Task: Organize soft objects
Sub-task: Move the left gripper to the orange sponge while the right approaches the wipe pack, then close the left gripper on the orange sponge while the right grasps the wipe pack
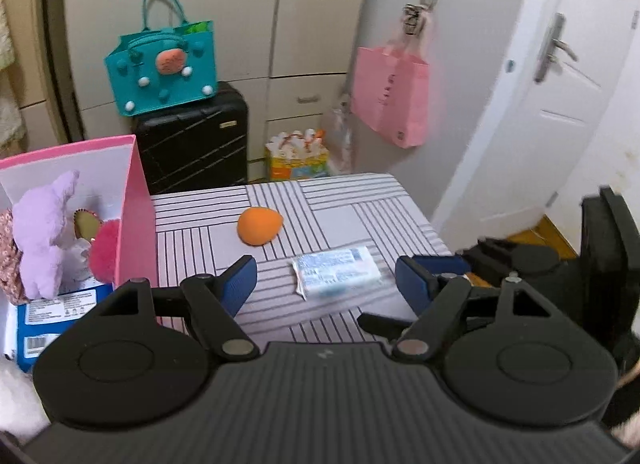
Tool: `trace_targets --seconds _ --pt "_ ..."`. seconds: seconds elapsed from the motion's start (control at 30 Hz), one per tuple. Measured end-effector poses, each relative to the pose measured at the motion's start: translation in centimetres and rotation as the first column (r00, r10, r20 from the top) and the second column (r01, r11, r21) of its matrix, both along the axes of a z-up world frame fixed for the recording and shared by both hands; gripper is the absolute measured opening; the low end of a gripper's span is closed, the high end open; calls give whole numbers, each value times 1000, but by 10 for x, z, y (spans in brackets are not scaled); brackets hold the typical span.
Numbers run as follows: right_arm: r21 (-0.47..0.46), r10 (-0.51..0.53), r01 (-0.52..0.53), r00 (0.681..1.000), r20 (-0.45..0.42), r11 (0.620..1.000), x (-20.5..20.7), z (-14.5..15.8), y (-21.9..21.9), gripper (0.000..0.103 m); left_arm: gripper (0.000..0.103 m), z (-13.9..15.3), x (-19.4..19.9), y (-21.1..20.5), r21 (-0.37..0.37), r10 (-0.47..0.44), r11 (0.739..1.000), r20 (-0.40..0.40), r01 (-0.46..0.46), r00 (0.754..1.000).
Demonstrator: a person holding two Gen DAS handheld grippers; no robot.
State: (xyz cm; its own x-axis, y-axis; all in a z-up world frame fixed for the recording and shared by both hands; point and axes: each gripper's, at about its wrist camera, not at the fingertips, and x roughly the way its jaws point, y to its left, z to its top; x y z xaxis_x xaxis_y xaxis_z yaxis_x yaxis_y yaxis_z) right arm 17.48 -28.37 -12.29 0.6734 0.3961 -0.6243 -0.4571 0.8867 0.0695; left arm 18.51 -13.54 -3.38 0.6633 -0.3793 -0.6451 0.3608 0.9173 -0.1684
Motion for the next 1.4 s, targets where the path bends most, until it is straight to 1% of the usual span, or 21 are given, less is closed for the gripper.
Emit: trace_targets --seconds 0.13,0.23,0.37,0.43,0.47,0.57,0.7,0.77,0.8,0.83,0.93,1.0,1.07,1.13,1.17,1.23,1.27,1.33,1.4 --pt "-37 12 -12 1000 3 999 15 -15 7 83 73 -16 21 -11 1 60 998 -15 -60 998" --pt "-68 23 -23 1000 3 997 26 -21 8 85 73 -29 37 -19 23 96 995 -30 -95 995" --pt "-67 55 -55 998 -1 996 33 -27 8 85 73 -46 56 -25 39 154 987 -39 -153 987" --pt "-78 77 -76 997 10 994 36 -29 9 86 73 -54 65 -25 39 188 982 -31 -186 982" --pt "-88 89 -87 996 16 992 38 -30 10 86 72 -58 69 -27 50 206 977 -24 -205 978" --pt "-119 113 -109 993 31 987 43 -33 13 86 71 -69 80 -31 69 228 972 -22 -226 973" --pt "-118 136 -131 990 33 984 51 -37 12 86 71 -78 92 -33 70 269 961 -15 -267 963" --pt "-117 156 -149 986 52 982 52 -38 11 82 69 -82 97 -33 63 282 958 -22 -281 959" --pt "-114 169 -161 984 60 980 50 -37 11 72 69 -85 101 -32 61 292 955 -35 -289 956" --pt "-111 176 -168 982 67 979 49 -36 10 68 68 -87 104 -33 62 298 953 -41 -296 954" --pt "-88 174 -168 983 66 982 48 -33 2 61 67 -90 108 -34 71 307 950 -38 -304 951" --pt "-64 148 -144 986 71 988 47 -30 -4 60 67 -91 110 -34 72 311 949 -36 -308 950" --pt "-60 93 -89 993 71 994 47 -27 -9 59 67 -93 112 -35 75 313 948 -34 -310 949" --pt "-61 65 -61 996 64 996 47 -27 -13 57 64 -95 115 -36 89 322 944 -27 -319 946" --pt "-57 64 -61 997 49 996 48 -27 -14 57 64 -96 116 -37 102 328 940 -20 -325 944" --pt "-50 64 -63 998 1 997 49 -30 -15 57 60 -98 117 -40 127 330 937 -3 -327 944" --pt "-51 71 -71 997 -9 996 49 -30 -14 58 58 -98 117 -40 132 330 936 -1 -327 944" --pt "-55 90 -90 996 -13 994 48 -32 -12 58 53 -99 119 -40 135 337 933 -8 -333 941" --pt "-66 117 -117 993 -2 991 51 -33 -10 60 50 -101 122 -39 134 344 931 -17 -339 939"
